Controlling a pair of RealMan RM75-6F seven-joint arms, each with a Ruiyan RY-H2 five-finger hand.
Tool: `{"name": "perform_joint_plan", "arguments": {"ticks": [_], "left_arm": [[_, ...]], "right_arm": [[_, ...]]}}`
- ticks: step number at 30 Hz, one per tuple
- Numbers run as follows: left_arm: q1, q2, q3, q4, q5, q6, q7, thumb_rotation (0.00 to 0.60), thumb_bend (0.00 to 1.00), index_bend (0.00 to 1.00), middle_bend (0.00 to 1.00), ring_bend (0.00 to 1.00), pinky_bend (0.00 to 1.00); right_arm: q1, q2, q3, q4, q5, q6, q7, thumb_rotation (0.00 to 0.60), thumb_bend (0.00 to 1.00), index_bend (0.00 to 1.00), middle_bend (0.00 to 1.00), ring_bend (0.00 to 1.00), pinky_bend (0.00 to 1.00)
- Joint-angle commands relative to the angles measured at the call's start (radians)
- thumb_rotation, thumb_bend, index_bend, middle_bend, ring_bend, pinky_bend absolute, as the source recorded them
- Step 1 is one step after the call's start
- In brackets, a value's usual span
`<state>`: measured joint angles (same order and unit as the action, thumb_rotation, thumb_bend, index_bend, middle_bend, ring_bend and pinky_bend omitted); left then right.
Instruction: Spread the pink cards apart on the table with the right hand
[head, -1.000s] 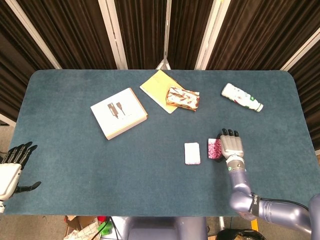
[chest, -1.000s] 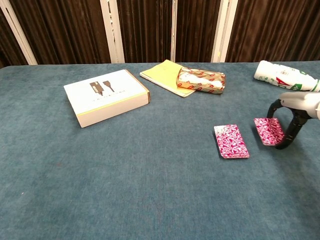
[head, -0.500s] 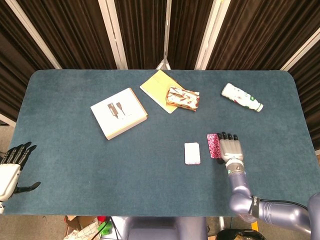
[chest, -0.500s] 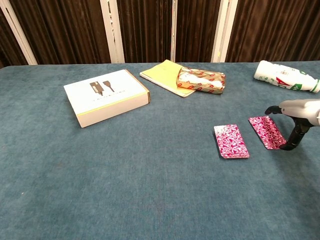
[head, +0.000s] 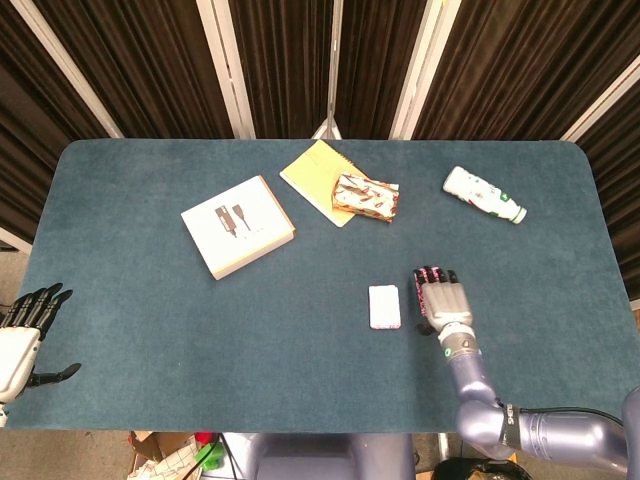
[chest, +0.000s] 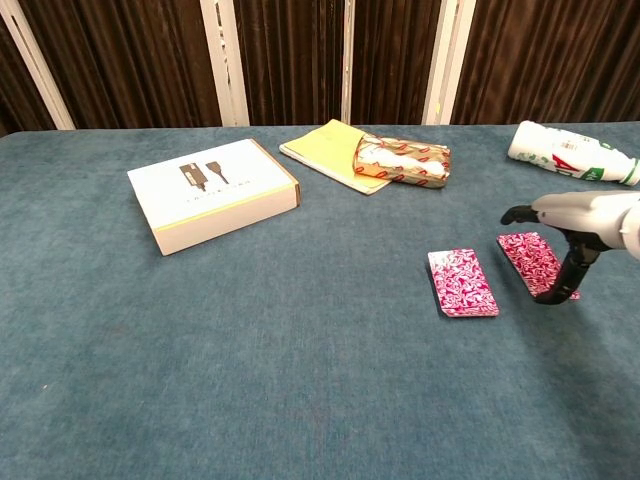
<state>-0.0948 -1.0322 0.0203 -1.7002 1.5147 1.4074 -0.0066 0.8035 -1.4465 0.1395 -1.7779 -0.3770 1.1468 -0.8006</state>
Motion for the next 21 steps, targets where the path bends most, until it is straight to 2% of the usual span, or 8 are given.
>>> {"name": "perform_joint_plan", "arguments": {"ticks": [1,8,21], "left_arm": [[0.000,0.000,0.000,0.000,0.000,0.000,-0.001,0.600,0.00,0.00,0.00,0.00,0.00],[-0.002,0.002,0.000,0.002,-0.001,-0.005,-0.010,0.600,0.00,0.00,0.00,0.00,0.00],[-0.010,0.009,0.001,0.006,-0.002,-0.020,-0.036,0.600,0.00,0.00,0.00,0.00,0.00]], "right_arm": [[0.012,-0.003,-0.001,-0.050,-0.015,0.013,-0.013,0.600,0.27,0.00,0.00,0.00,0.00],[0.033,-0.053,-0.005,-0.051,-0.003,0.013,-0.027,0.600,0.27,0.00,0.00,0.00,0.00],[0.052,-0.141,0.005,0.041,-0.017,0.006,-0.005,0.600,0.27,0.00,0.00,0.00,0.00]]}}
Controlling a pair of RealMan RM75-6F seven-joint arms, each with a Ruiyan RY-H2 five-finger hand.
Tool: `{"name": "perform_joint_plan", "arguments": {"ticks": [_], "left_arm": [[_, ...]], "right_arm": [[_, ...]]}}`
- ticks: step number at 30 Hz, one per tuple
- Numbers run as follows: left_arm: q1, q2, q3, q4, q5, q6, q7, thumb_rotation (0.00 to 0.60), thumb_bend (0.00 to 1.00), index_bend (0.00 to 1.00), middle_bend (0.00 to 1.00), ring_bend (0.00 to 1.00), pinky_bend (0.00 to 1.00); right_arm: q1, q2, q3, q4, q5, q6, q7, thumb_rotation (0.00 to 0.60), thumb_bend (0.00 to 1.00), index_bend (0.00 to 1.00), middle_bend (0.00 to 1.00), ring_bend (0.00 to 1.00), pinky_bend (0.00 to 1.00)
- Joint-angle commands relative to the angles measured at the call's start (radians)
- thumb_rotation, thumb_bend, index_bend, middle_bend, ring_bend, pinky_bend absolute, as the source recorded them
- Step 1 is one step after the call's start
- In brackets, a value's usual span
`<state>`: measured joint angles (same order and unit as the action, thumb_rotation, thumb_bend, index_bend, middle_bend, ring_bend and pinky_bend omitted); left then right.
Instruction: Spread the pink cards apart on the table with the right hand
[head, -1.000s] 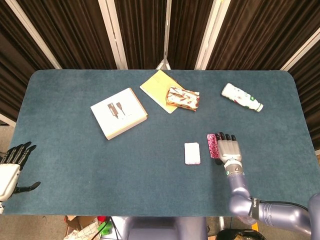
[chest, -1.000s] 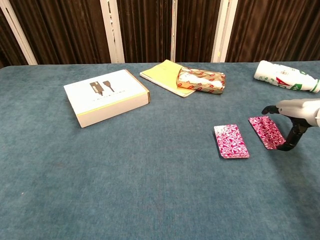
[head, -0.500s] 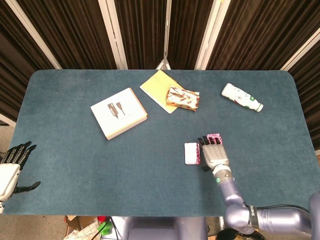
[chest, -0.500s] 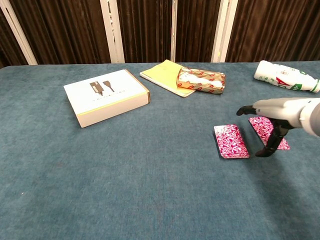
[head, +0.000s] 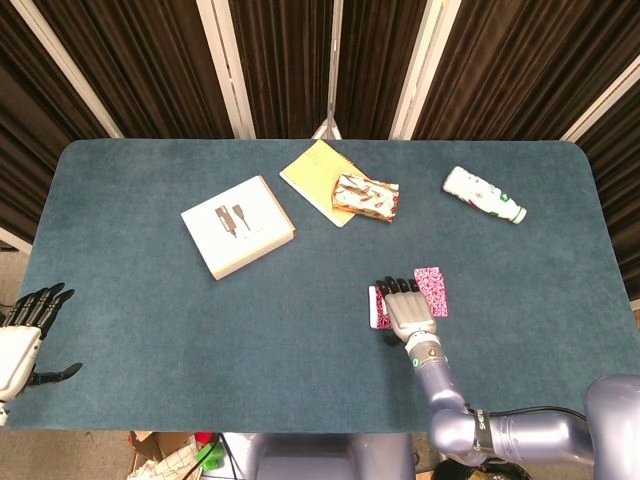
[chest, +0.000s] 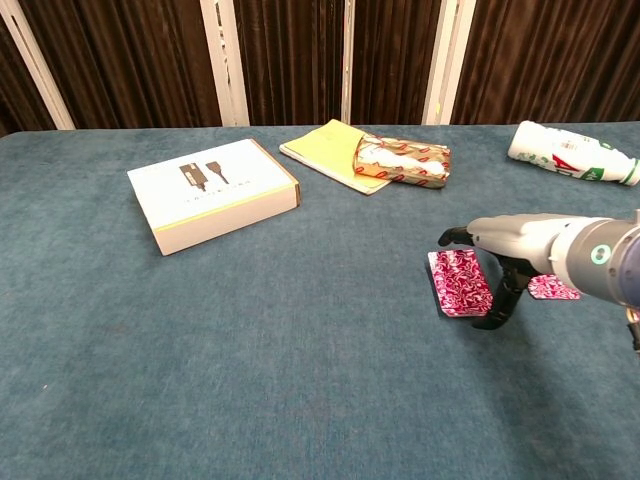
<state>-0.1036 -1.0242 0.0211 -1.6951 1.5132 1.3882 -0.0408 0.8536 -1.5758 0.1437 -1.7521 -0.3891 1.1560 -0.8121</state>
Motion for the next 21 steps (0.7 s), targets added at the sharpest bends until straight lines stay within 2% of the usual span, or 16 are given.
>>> {"name": "perform_joint_plan", "arguments": {"ticks": [1,6,12,16,19,21], "left_arm": [[-0.001,0.001,0.000,0.001,0.000,-0.002,-0.003,0.600,0.00,0.00,0.00,0.00,0.00],[-0.002,0.002,0.000,0.001,0.000,-0.004,-0.004,0.600,0.00,0.00,0.00,0.00,0.00],[-0.002,0.002,0.001,-0.001,-0.001,-0.005,-0.002,0.600,0.00,0.00,0.00,0.00,0.00],[-0.002,0.002,0.002,-0.002,0.000,-0.004,-0.001,0.600,0.00,0.00,0.00,0.00,0.00],[-0.002,0.001,0.002,-0.002,0.000,-0.005,-0.001,0.600,0.00,0.00,0.00,0.00,0.00],[-0.002,0.001,0.002,-0.002,-0.001,-0.005,-0.001,0.600,0.00,0.00,0.00,0.00,0.00]], "right_arm": [[0.002,-0.015,0.000,0.022,-0.007,-0.005,0.007,0.600,0.27,0.00,0.00,0.00,0.00],[0.004,-0.024,-0.004,0.040,-0.007,-0.010,0.008,0.600,0.27,0.02,0.00,0.00,0.00],[0.003,-0.027,-0.013,0.064,0.002,-0.017,0.002,0.600,0.27,0.25,0.00,0.00,0.00],[-0.004,-0.032,-0.012,0.079,-0.011,-0.017,0.021,0.600,0.28,0.46,0.07,0.00,0.00],[-0.012,-0.036,-0.009,0.085,-0.034,-0.013,0.041,0.600,0.30,0.53,0.10,0.00,0.00],[-0.018,-0.037,-0.010,0.088,-0.051,-0.012,0.054,0.600,0.30,0.53,0.11,0.00,0.00]]}}
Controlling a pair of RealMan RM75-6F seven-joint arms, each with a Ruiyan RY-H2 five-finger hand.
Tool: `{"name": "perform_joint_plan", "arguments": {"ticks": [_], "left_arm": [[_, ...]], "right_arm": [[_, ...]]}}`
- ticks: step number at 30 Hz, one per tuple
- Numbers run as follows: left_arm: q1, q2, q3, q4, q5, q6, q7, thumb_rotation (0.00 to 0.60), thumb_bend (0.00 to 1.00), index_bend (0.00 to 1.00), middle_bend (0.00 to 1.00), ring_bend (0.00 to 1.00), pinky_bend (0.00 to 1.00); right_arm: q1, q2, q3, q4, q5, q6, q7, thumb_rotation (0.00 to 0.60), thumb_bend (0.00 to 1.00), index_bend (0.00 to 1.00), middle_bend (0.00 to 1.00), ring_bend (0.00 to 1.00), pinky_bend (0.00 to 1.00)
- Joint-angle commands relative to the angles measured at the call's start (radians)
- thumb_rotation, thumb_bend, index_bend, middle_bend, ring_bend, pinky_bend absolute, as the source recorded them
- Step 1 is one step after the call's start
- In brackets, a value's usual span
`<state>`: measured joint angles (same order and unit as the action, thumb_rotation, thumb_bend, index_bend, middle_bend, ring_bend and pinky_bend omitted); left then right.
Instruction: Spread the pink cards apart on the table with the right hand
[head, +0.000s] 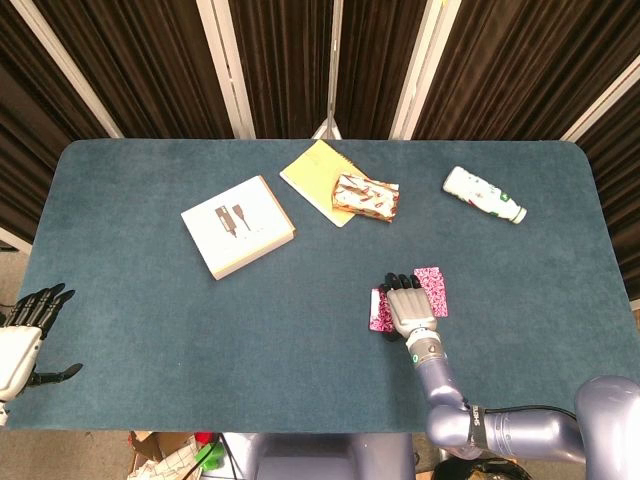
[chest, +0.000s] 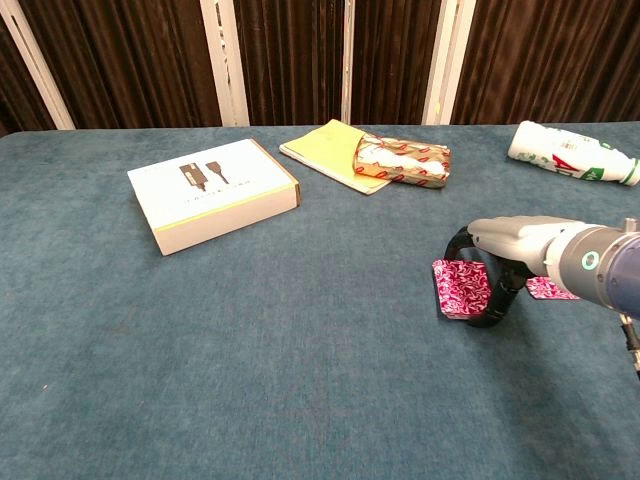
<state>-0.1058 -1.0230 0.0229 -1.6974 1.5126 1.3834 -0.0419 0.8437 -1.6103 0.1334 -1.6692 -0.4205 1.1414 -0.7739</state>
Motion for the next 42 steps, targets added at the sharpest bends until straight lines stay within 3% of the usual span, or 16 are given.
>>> {"name": "perform_joint_plan", "arguments": {"ticks": [1,13,34,36,42], "left_arm": [[0.000,0.000,0.000,0.000,0.000,0.000,0.000,0.600,0.00,0.00,0.00,0.00,0.00],[0.000,-0.001,0.001,-0.002,0.002,0.000,0.002,0.600,0.00,0.00,0.00,0.00,0.00],[-0.004,0.001,-0.001,0.002,-0.005,-0.007,-0.011,0.600,0.00,0.00,0.00,0.00,0.00],[-0.004,0.001,-0.001,0.003,-0.007,-0.008,-0.011,0.600,0.00,0.00,0.00,0.00,0.00],[-0.005,0.000,-0.004,0.004,-0.012,-0.010,-0.009,0.600,0.00,0.00,0.00,0.00,0.00]], "right_arm": [[-0.009,-0.002,0.000,0.004,-0.024,0.003,0.018,0.600,0.30,0.54,0.11,0.00,0.00],[-0.010,-0.003,0.019,-0.056,-0.080,0.030,0.030,0.600,0.31,0.55,0.11,0.00,0.00],[0.056,-0.157,0.055,-0.042,-0.066,0.057,-0.039,0.600,0.31,0.54,0.11,0.00,0.00],[0.058,-0.162,0.053,-0.038,-0.062,0.057,-0.045,0.600,0.31,0.51,0.11,0.00,0.00],[0.064,-0.157,0.040,-0.049,-0.027,0.047,-0.079,0.600,0.31,0.14,0.01,0.00,0.00]]}}
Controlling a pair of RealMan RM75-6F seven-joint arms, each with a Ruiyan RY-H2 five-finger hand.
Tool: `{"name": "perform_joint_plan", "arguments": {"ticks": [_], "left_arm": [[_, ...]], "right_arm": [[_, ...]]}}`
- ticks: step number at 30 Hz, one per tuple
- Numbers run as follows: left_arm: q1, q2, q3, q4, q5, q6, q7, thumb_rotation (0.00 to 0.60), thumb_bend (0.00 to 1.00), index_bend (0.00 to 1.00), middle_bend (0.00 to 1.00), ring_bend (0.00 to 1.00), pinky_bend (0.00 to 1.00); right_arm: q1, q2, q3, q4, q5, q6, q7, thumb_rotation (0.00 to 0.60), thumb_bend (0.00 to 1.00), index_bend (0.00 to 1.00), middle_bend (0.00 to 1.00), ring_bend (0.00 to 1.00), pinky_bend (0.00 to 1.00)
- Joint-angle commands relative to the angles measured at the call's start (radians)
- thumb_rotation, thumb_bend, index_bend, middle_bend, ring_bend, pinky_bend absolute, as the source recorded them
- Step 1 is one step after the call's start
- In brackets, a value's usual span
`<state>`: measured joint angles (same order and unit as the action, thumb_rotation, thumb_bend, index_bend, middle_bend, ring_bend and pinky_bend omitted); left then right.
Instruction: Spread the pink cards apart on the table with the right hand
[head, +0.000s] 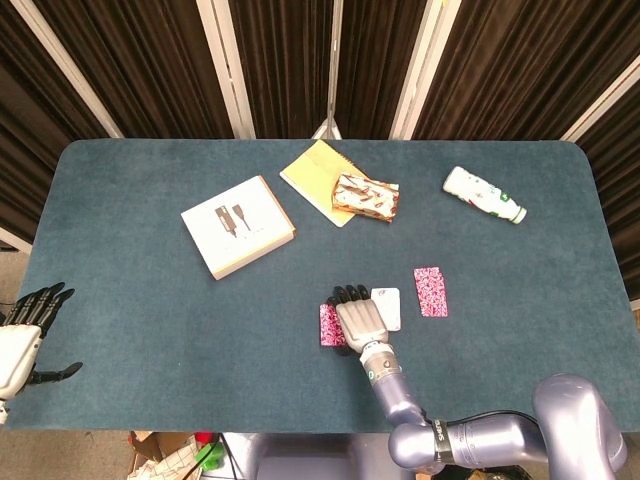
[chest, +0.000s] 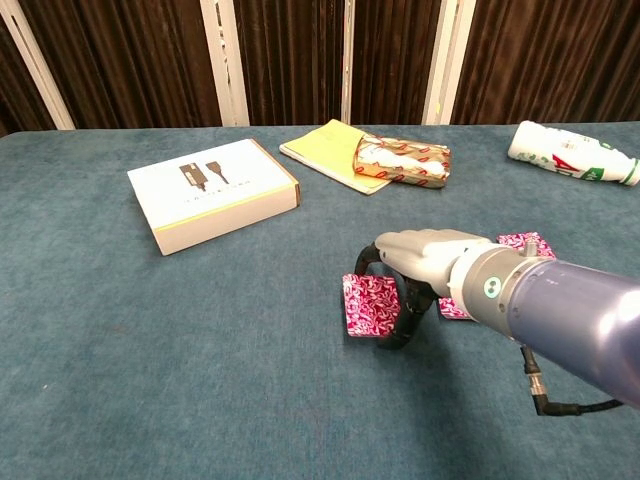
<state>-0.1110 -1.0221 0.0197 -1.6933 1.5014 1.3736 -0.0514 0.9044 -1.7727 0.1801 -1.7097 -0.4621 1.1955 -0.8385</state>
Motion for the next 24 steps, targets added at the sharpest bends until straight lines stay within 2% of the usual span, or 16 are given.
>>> {"name": "perform_joint_plan", "arguments": {"ticks": [1,3,5,10,18,24], "left_arm": [[0.000,0.000,-0.001,0.000,-0.002,0.000,0.001,0.600,0.00,0.00,0.00,0.00,0.00],[0.000,-0.001,-0.001,0.000,-0.004,-0.001,0.003,0.600,0.00,0.00,0.00,0.00,0.00],[0.000,0.000,-0.001,-0.001,-0.005,-0.002,0.006,0.600,0.00,0.00,0.00,0.00,0.00],[0.001,0.000,-0.001,-0.002,-0.006,0.000,0.008,0.600,0.00,0.00,0.00,0.00,0.00],[0.001,0.001,-0.003,-0.001,-0.006,0.002,0.004,0.600,0.00,0.00,0.00,0.00,0.00],[0.002,0.001,-0.004,0.003,-0.008,0.003,0.000,0.600,0.00,0.00,0.00,0.00,0.00]], "right_arm": [[0.006,0.009,-0.009,-0.014,0.022,-0.009,-0.023,0.600,0.31,0.09,0.00,0.00,0.00],[0.009,0.015,-0.009,-0.026,0.030,-0.010,-0.033,0.600,0.30,0.02,0.00,0.00,0.00],[0.012,0.018,-0.010,-0.037,0.037,-0.010,-0.040,0.600,0.29,0.00,0.00,0.00,0.00],[0.024,0.026,-0.013,-0.060,0.059,-0.006,-0.068,0.600,0.24,0.00,0.00,0.00,0.00],[0.028,0.035,-0.014,-0.084,0.063,0.016,-0.079,0.600,0.24,0.00,0.00,0.00,0.00],[0.006,0.101,-0.040,-0.128,-0.026,0.056,-0.065,0.600,0.24,0.00,0.00,0.00,0.00]]}}
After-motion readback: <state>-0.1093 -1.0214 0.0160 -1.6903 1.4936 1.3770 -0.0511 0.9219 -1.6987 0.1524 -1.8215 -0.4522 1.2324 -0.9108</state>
